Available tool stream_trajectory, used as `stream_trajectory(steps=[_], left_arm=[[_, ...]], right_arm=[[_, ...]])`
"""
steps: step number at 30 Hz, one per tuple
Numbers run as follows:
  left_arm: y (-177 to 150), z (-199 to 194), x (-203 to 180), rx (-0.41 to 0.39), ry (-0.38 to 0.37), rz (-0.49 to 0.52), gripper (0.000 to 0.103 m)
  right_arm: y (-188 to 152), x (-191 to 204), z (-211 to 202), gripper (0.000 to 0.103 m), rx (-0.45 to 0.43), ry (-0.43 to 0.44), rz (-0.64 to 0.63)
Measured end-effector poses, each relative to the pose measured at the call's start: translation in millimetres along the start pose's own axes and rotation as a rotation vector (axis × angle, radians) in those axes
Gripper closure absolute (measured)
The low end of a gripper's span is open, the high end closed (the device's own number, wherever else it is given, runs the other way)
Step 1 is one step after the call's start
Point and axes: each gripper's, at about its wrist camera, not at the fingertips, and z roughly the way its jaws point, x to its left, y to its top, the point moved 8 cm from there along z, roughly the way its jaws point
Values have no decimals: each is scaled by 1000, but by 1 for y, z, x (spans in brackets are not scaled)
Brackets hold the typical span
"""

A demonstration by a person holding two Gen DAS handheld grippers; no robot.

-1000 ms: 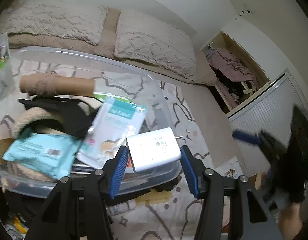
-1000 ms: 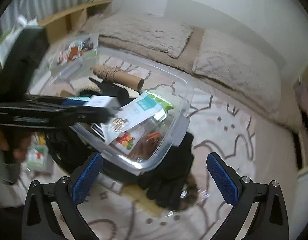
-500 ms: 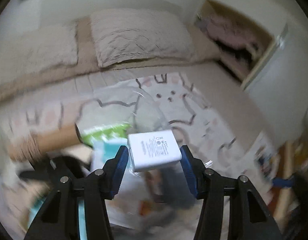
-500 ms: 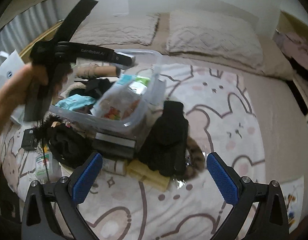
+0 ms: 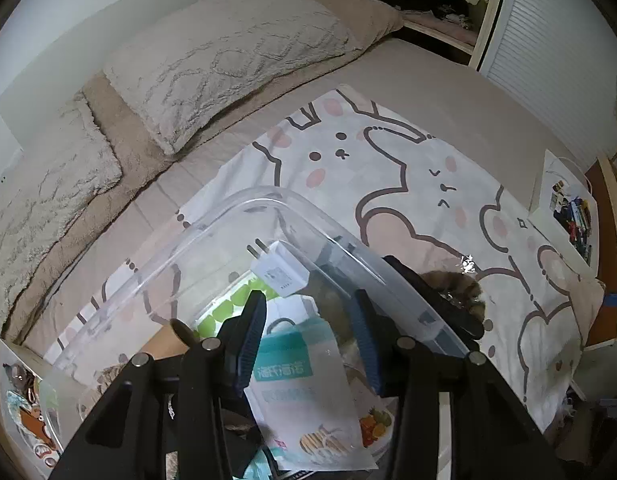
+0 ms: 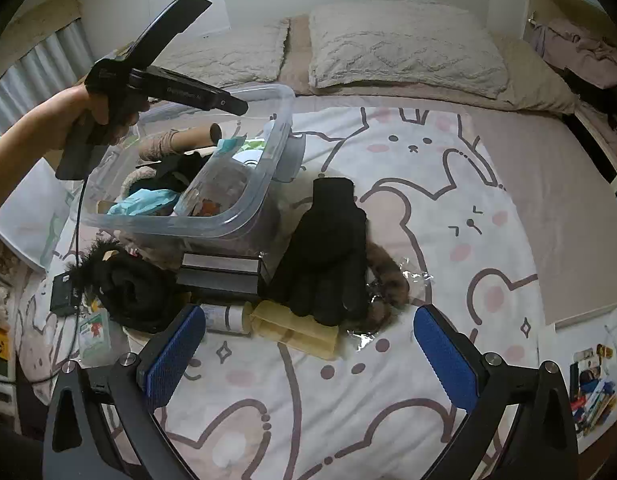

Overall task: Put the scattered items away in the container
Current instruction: 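Lower the white charger into the clear container and open the left tool, then withdraw both tools from the container back over the bed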

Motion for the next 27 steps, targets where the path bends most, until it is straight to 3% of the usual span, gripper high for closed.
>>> stream_trajectory(steps=[10,21,23,25,27], left_arm=[[-17,1,16,20,43,-63,59],[-40,-29,13,-42,2,-154,59],[-43,-40,10,-63,-2,-176,55],[-46,-50,8,-88,-3,-198,34],[-48,-61,5,-114,-5,-213,30]], right_arm=[[5,13,-6,0,-28,24,-2],[10,24,-11,0,-63,54,21],[13,26,-13,0,-77,58,30],[16,27,-15,0,-89,62,38],[17,30,-17,0,-95,71,44]])
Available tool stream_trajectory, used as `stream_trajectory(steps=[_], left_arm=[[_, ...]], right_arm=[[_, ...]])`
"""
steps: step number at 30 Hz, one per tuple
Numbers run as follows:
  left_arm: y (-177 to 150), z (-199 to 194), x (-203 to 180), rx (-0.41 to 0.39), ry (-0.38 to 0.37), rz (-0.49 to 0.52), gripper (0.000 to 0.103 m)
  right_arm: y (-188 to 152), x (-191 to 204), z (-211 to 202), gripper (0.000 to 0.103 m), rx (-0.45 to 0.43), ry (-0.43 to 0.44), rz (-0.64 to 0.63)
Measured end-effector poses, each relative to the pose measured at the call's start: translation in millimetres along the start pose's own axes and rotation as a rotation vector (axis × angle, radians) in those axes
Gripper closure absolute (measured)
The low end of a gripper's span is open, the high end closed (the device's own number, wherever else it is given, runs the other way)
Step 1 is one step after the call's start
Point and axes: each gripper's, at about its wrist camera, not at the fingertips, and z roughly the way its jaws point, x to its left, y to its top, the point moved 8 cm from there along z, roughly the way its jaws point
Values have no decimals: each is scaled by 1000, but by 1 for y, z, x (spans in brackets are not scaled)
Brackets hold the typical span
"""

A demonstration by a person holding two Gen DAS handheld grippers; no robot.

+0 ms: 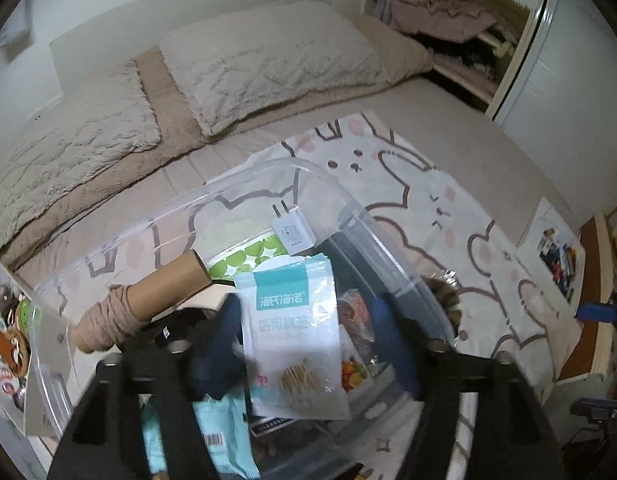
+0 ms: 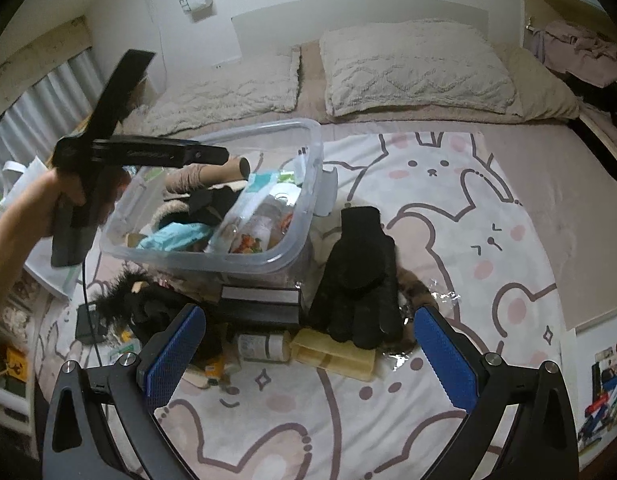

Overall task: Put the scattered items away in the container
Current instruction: 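Withdraw both tools from the container back over the bed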

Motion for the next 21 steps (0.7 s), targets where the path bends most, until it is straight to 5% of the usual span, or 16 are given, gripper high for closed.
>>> stream_trajectory(steps=[2,10,21], left_arm=[[-2,-10,-2,-16,-2,-12,30],[-15,-58,-9,-111,8,-72,1],[-61,-111,-4,-187,97,-147,0]], right_arm=[[1,4,-2,0,-4,3,-5],[7,16,-18,0,-59,2,-25],[9,37,-39,0,-138,12,-35]])
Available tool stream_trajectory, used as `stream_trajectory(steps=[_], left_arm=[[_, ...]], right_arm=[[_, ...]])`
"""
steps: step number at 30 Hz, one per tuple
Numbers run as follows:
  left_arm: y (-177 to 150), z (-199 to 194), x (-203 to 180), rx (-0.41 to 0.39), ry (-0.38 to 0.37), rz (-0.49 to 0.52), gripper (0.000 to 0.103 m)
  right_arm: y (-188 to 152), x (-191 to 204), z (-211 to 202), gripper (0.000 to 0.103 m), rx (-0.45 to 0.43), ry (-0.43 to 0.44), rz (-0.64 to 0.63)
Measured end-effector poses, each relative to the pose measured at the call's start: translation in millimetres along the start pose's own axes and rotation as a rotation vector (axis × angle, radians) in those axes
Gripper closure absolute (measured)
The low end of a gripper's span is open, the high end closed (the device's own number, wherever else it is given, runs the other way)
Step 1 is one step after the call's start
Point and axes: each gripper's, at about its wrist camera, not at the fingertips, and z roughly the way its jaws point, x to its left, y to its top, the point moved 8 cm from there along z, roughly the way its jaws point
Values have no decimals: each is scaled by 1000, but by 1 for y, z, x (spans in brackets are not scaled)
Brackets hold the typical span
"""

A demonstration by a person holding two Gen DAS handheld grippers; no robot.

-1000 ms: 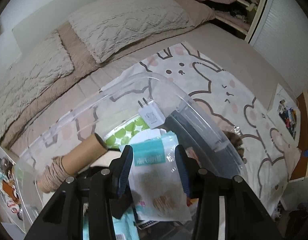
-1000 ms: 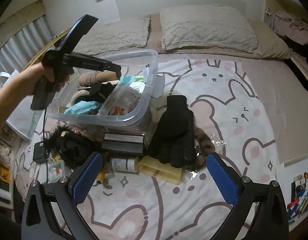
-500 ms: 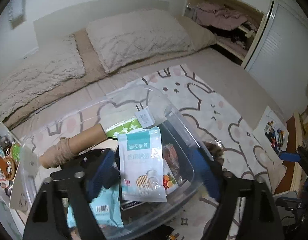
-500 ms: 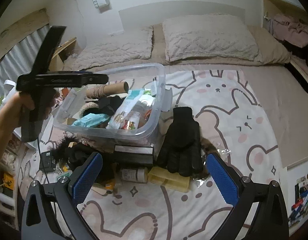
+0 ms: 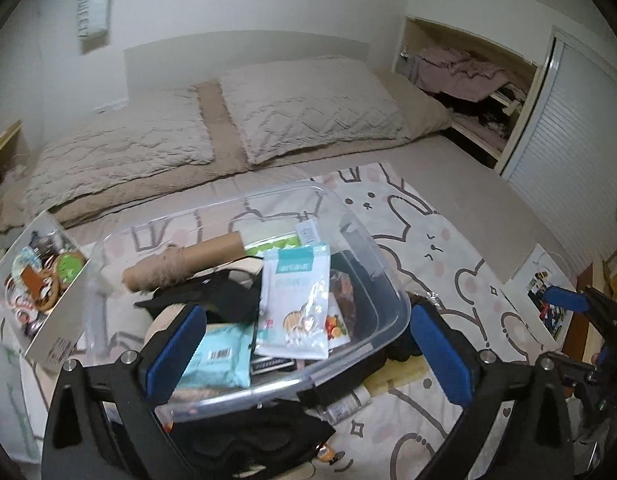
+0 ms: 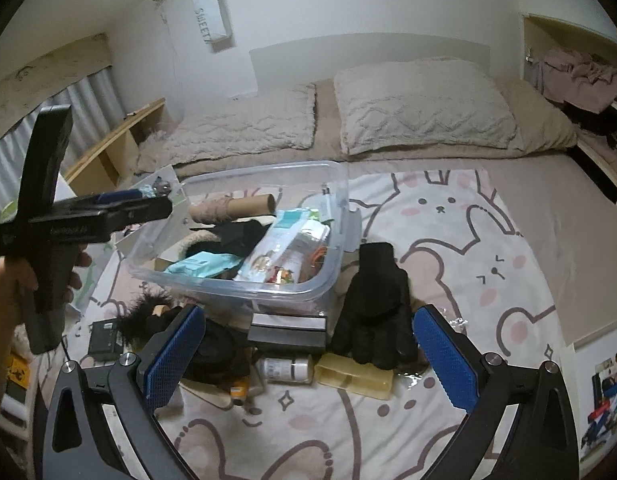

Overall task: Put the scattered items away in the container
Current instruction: 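Withdraw both tools from the container back over the bed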

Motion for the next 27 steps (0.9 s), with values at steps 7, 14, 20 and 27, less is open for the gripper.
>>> stream_trajectory(steps=[7,14,20,27], left_arm=[[-28,-38,12,-43,45,-51,0],[-47,-75,16,-118,67,-103,0],[-67,-102,12,-178,96,-111,0],[-100,-128,7,-235,135,-120,0]], right_arm=[[-3,22,-14,0,-41,9,-58],[-4,38,-29,0,-99,34,-74],[-15,48,-44,0,-155,42,-87],[-37,55,-66,0,-215,48,-98]])
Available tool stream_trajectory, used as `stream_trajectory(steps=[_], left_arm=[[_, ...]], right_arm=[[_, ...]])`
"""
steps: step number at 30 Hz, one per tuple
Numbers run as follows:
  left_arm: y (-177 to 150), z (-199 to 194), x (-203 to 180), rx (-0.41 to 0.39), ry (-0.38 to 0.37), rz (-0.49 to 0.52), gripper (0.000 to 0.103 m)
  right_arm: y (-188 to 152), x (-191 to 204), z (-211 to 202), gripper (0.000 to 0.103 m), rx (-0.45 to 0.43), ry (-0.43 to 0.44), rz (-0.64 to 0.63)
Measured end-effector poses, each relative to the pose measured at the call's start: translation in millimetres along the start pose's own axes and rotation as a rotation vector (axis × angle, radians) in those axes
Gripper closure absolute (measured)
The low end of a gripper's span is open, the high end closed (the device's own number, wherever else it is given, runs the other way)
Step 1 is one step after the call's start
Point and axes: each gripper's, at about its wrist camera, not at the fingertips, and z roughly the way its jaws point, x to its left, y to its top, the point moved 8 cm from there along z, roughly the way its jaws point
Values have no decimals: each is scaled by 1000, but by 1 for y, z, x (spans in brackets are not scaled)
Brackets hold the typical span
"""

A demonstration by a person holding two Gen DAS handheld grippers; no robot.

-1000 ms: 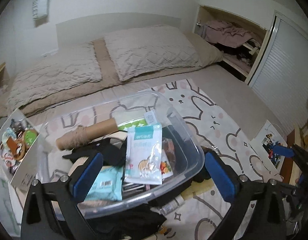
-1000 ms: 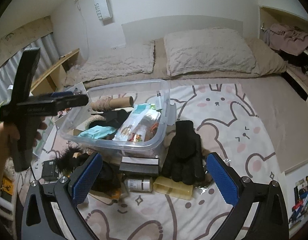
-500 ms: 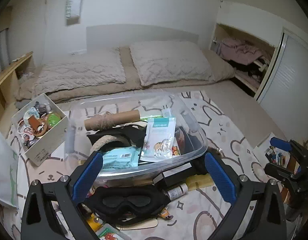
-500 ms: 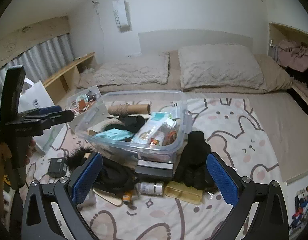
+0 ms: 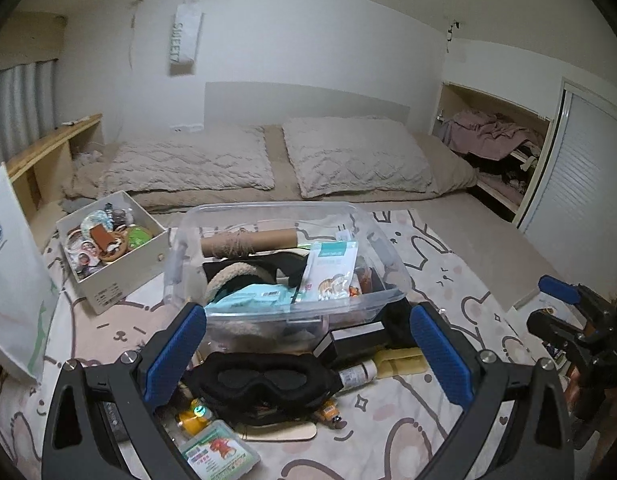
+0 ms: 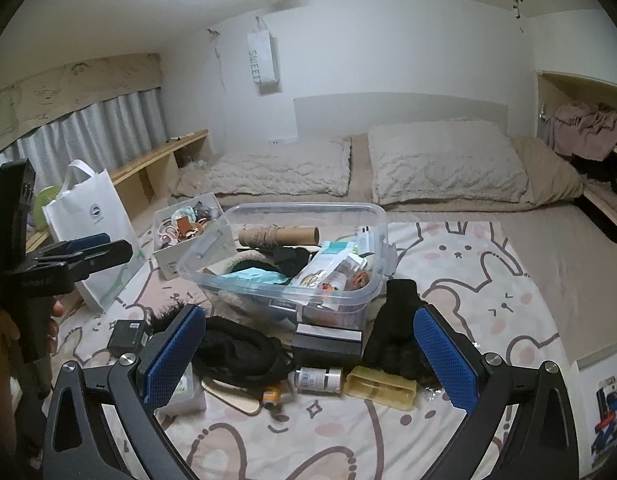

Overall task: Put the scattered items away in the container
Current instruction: 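Withdraw both tools from the container back over the bed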

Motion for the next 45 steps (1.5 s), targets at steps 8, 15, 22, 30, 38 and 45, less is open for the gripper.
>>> stream_trajectory(steps=[8,15,22,30,38,45], left_arm=[[-28,-42,3,-59,27,-21,0],[-50,-80,0,-108,64,-12,0],[-70,-107,1,-133,82,-16,0],[-83,-130,5,-160,103,-31,0],[-99,-138,7,-159,106,-58,0],[-115,-141,7,-144,92,-80,0]], right_arm=[[-23,9,-33,0,-59,5,-10],[-42,14,-62,0,-93,-5,-5],[-61,16,-84,0,-116,-24,-7],[-72,18,-104,0,-136,-38,-9],[-82,18,-113,0,-148,-48,4],[-97,22,-115,0,-130,-51,5]])
